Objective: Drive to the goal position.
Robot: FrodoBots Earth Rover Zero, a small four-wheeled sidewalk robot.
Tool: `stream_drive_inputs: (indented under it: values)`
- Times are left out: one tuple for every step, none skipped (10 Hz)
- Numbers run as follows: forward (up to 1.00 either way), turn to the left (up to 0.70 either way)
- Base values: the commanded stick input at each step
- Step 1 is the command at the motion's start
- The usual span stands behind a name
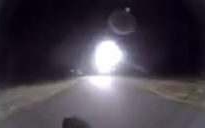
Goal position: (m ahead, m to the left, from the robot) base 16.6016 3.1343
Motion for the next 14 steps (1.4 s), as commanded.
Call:
stream_drive_inputs:
  values:
    - [0.99, 0.08]
    - [0.99, 0.08]
    - [0.99, 0.08]
    - [0.99, 0.08]
    - [0.99, 0.09]
    - [0.99, 0.09]
    - [0.99, 0.09]
    - [0.99, 0.08]
    - [0.99, 0.06]
    - [0.99, 0.05]
    - [0.99, 0.05]
    - [0.99, 0.04]
    - [0.99, 0.03]
    - [0.99, 0.03]
